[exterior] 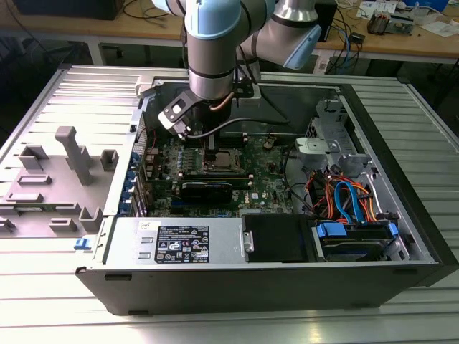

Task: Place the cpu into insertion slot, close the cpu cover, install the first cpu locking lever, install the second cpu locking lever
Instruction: 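Close the cpu cover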

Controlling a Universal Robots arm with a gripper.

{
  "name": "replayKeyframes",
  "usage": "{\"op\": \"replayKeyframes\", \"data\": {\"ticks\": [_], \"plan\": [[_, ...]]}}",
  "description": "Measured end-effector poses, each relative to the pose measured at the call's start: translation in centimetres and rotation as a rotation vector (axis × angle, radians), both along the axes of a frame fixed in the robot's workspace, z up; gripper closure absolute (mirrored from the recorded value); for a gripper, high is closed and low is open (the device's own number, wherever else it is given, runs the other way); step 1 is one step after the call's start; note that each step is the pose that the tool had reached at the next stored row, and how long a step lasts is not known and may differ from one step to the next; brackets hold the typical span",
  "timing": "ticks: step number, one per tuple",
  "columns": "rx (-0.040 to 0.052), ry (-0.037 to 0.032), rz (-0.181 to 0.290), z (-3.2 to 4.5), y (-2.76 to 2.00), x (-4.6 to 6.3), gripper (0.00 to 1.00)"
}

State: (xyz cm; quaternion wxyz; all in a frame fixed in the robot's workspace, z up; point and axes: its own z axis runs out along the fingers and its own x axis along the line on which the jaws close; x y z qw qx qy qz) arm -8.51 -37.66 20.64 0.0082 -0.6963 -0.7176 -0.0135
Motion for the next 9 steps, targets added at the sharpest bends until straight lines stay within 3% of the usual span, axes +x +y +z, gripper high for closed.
{"op": "replayKeyframes", "data": {"ticks": [6, 9], "plan": [[0.0, 0.0, 0.0, -0.22, 0.0, 0.0, 0.89], [0.0001, -0.0001, 0.0, 0.29, 0.0, 0.0, 0.89]]}}
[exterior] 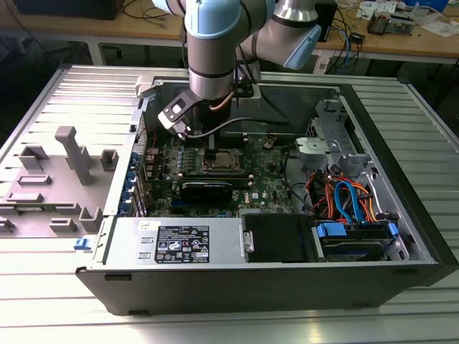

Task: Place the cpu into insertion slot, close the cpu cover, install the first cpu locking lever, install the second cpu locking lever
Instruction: 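Close the cpu cover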

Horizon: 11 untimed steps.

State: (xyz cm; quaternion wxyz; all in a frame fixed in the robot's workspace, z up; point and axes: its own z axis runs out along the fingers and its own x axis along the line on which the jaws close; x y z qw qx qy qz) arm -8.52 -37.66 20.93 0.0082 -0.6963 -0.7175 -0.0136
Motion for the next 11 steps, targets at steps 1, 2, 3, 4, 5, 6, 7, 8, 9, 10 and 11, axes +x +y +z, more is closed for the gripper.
{"op": "replayKeyframes", "data": {"ticks": [1, 2, 3, 4, 5, 6, 7, 8, 9, 10, 11], "plan": [[0.0002, -0.0001, 0.0, 0.07, 0.0, 0.0, 0.89], [0.0001, -0.0001, 0.0, 0.16, 0.0, 0.0, 0.89], [0.0002, -0.0001, 0.0, 0.2, 0.0, 0.0, 0.89], [0.0001, 0.0, 0.0, 0.2, 0.0, 0.0, 0.89], [0.0001, 0.0005, 0.0, 0.2, 0.01, 0.1, 0.89], [0.0001, 0.002, 0.0, 0.17, 0.02, 0.3, 0.89], [0.0, 0.003, 0.0, 0.16, 0.02, 0.4, 0.89], [-0.0001, 0.0042, 0.0, 0.14, 0.02, 0.6, 0.89], [-0.0001, 0.0053, 0.0, 0.13, 0.03, 0.7, 0.89], [-0.0001, 0.0074, 0.0, 0.1, 0.02, 1.1, 0.89], [-0.0001, 0.0092, 0.0, 0.09, 0.03, 1.4, 0.89]]}}
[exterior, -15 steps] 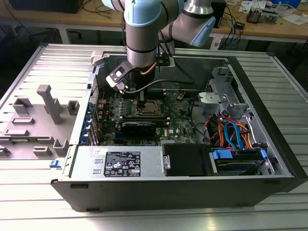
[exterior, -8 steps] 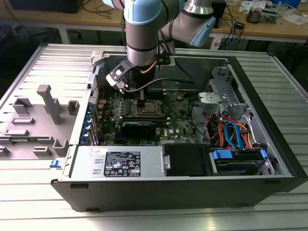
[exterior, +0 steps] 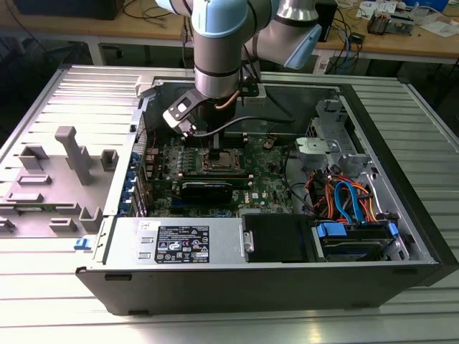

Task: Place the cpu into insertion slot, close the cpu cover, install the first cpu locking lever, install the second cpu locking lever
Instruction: 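Close the cpu cover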

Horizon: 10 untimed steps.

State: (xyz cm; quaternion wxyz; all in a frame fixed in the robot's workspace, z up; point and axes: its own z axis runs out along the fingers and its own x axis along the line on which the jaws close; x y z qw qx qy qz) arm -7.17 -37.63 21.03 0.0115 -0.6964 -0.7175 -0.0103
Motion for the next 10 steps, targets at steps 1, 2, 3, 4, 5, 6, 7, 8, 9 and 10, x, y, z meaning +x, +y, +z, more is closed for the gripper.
{"op": "replayKeyframes", "data": {"ticks": [1, 2, 3, 4, 5, 6, 7, 8, 9, 10], "plan": [[0.0, 0.0017, 0.0, -0.01, 0.0, 0.3, 0.89], [0.0, 0.0026, 0.0, -0.02, 0.01, 0.47, 0.89], [0.0, 0.0036, 0.0, -0.02, 0.02, 0.69, 0.89], [0.0001, 0.0044, 0.0, -0.02, 0.02, 0.96, 0.89], [0.0001, 0.0047, 0.0, -0.03, 0.02, 1.1, 0.89], [-0.0001, 0.0048, 0.0, 0.01, 0.02, 1.18, 0.89], [0.0, 0.0047, 0.0, 0.22, 0.02, 1.19, 0.89], [0.0, 0.0048, 0.0, 0.31, 0.02, 1.19, 0.89], [0.0002, 0.0046, 0.0, 0.31, 0.03, 1.2, 0.89], [0.0003, 0.0046, 0.0, 0.32, 0.03, 1.2, 0.89]]}}
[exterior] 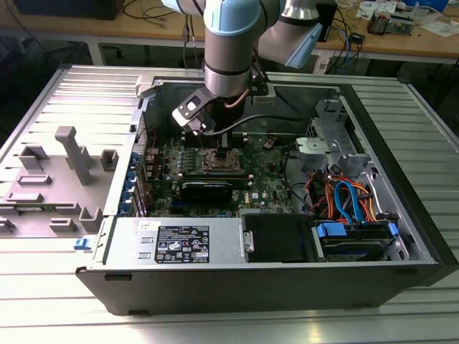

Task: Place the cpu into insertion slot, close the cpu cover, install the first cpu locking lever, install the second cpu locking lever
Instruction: 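Close the cpu cover, then install the first cpu locking lever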

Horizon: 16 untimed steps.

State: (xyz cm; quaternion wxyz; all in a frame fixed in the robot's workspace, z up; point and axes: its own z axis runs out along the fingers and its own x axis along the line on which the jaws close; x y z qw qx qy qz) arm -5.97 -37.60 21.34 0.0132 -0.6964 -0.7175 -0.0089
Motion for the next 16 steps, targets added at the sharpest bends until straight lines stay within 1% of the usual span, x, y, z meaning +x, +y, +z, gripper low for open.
{"op": "replayKeyframes", "data": {"ticks": [11, 13, 16], "plan": [[-0.0003, 0.0001, 0.0, 0.07, 0.0, 0.0, 0.89], [-0.0009, 0.0005, 0.0, 0.2, -0.01, -0.01, 0.89], [-0.0003, 0.0002, 0.0, 0.61, 0.0, 0.0, 0.89]]}}
